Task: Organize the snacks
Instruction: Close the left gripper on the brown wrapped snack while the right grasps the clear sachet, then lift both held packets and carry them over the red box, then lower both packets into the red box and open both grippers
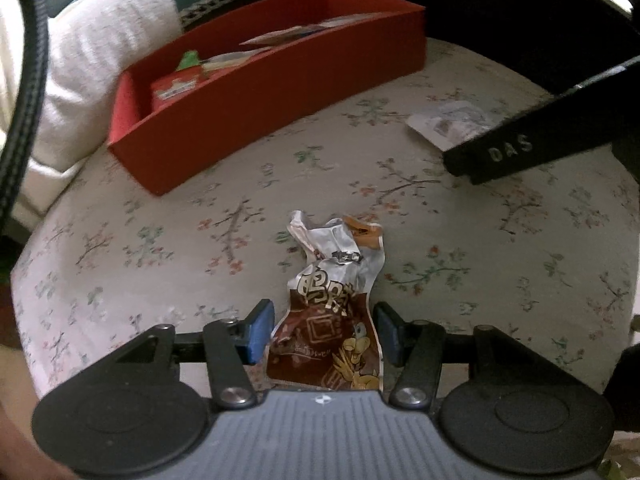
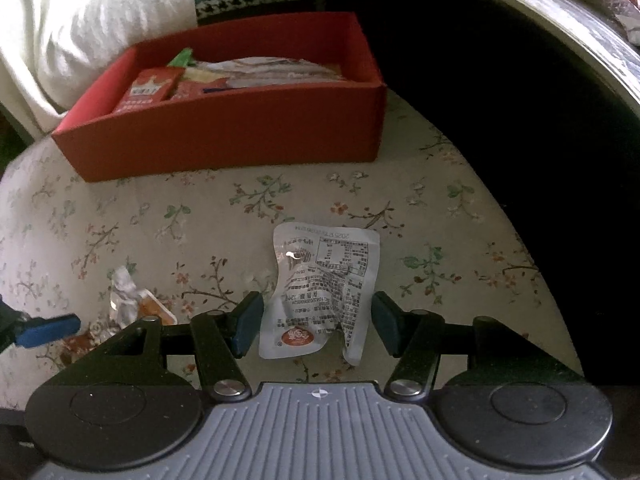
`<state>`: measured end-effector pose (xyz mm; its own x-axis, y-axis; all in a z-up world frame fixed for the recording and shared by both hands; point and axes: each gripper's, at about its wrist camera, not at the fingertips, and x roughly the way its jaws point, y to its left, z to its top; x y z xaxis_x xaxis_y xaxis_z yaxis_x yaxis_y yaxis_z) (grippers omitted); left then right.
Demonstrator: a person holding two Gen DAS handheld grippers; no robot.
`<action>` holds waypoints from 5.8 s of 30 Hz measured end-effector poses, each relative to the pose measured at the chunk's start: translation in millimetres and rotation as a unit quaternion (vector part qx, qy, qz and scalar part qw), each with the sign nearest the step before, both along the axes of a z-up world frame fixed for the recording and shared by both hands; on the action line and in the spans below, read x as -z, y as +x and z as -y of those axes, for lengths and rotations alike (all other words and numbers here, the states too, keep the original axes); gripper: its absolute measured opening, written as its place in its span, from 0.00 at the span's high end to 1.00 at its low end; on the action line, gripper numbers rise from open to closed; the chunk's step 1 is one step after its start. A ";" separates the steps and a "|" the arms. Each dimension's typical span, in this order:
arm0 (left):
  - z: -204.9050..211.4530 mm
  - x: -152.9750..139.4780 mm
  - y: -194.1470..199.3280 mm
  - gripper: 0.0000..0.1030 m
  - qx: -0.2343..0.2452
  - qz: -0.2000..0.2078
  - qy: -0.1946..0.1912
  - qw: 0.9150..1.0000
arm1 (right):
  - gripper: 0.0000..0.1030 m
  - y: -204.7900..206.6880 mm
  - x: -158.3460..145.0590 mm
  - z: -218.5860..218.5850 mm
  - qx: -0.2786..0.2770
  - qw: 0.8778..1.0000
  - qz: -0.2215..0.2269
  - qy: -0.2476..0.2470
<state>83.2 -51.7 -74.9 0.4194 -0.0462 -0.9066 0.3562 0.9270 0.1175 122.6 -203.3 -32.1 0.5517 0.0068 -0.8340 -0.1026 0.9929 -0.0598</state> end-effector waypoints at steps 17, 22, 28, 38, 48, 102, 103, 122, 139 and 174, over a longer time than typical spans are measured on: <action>-10.6 10.9 -0.2 0.29 -0.038 0.020 0.017 0.999 | 0.29 0.1 13.5 -8.6 -0.027 0.999 -0.017 -0.021; -1.8 4.6 -7.1 0.56 -0.021 0.012 0.000 1.000 | 0.35 -5.2 13.6 -11.7 -0.036 0.999 -0.015 -0.028; -1.3 -2.9 -6.8 0.68 -0.026 0.023 0.005 0.999 | 0.35 -15.8 1.5 -7.4 -0.034 0.999 0.005 -0.006; -19.6 -19.8 0.7 0.81 -0.051 0.035 -0.029 0.998 | 0.35 -16.8 -10.8 -0.6 -0.028 0.999 0.032 0.016; -41.9 -25.7 11.8 0.71 -0.067 0.021 -0.059 0.996 | 0.35 -14.9 -11.8 5.7 -0.022 0.999 0.033 0.024; -85.7 -73.6 21.8 0.85 -0.192 0.073 -0.118 0.971 | 0.35 -27.1 -46.8 3.6 -0.030 0.993 0.083 0.072; -86.4 -77.2 21.9 0.85 -0.193 0.078 -0.119 0.971 | 0.35 -27.9 -49.6 2.6 -0.031 0.993 0.087 0.070; -82.7 -139.0 43.4 0.85 -0.199 0.172 -0.131 0.956 | 0.35 -50.4 -128.0 1.8 -0.024 0.966 0.234 0.107; -74.9 -146.6 78.2 0.85 -0.202 0.197 -0.104 0.954 | 0.35 -22.4 -136.1 -10.8 -0.023 0.963 0.251 0.092; -62.5 -107.6 152.1 0.85 -0.199 0.154 -0.074 0.965 | 0.35 79.5 -91.1 -9.1 -0.003 0.983 0.169 0.077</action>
<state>235.4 10.8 32.6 0.6792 0.0545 -0.7319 -0.0619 0.9979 0.0168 202.1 -194.2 59.0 0.7967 0.1224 -0.5918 -0.1090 0.9923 0.0584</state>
